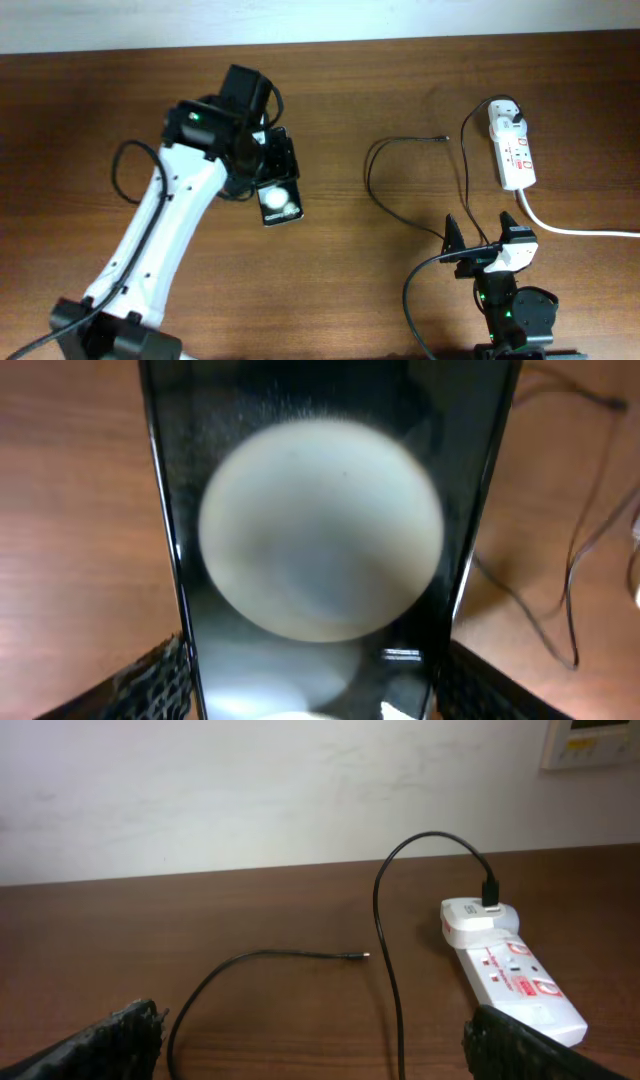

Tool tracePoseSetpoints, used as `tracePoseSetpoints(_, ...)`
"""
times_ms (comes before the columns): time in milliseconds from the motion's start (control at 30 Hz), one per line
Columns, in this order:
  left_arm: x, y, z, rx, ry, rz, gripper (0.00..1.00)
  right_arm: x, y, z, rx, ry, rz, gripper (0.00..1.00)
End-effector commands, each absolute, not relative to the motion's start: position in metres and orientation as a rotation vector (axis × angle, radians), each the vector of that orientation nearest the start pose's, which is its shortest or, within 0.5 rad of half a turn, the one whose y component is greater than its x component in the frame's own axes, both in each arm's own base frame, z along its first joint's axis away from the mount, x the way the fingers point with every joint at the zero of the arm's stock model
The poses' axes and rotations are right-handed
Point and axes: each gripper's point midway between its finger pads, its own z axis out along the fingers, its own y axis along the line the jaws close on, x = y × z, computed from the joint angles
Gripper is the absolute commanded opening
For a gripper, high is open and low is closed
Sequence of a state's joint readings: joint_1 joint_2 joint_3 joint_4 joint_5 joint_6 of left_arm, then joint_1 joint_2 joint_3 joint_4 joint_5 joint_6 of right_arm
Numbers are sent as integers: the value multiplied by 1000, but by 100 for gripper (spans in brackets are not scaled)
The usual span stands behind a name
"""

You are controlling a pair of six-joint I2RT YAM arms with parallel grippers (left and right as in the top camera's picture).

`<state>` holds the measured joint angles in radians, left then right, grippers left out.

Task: Plug charger to phone and switch on socket
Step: 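Lift the phone with the left gripper and turn it upright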

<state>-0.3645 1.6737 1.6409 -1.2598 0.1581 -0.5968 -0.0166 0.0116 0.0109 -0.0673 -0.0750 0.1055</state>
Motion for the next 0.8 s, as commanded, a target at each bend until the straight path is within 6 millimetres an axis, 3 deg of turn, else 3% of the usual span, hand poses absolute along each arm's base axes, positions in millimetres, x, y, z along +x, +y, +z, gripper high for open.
tracePoseSetpoints(0, 335, -163, 179, -649, 2865, -505, 55, 245, 18, 157, 9, 1645, 178, 98)
tracePoseSetpoints(33, 339, -166, 179, -737, 2835, -538, 55, 244, 31, 159, -16, 1640, 267, 99)
tracePoseSetpoints(100, 342, -169, 181, -835, 2807, -579, 54, 239, 50, 162, 98, 1648, 552, 99)
tracePoseSetpoints(200, 344, -183, 187, -841, 2804, -700, 55, 212, 103, 165, 459, 1738, 1361, 99)
tracePoseSetpoints(233, 344, -185, 188, -837, 2805, -718, 55, 206, 110, 165, 471, 1764, 1441, 99)
tracePoseSetpoints(267, 343, -186, 188, -835, 2808, -727, 56, 207, 109, 169, 478, 1744, 1446, 99)
tracePoseSetpoints(367, 342, -190, 190, -826, 2814, -763, 56, 205, 111, 190, 210, 1666, 1305, 99)
tracePoseSetpoints(467, 344, -191, 191, -822, 2808, -769, 56, 204, 113, 205, 170, 1738, 1246, 99)
tracePoseSetpoints(567, 343, -195, 192, -816, 2814, -799, 56, 222, 112, 211, 295, 1965, 1220, 99)
tracePoseSetpoints(667, 343, -197, 194, -811, 2815, -816, 56, 242, 131, 228, 251, 2045, 1243, 99)
tracePoseSetpoints(767, 345, -202, 197, -792, 2806, -867, 56, 259, 161, 220, 182, 2071, 1209, 99)
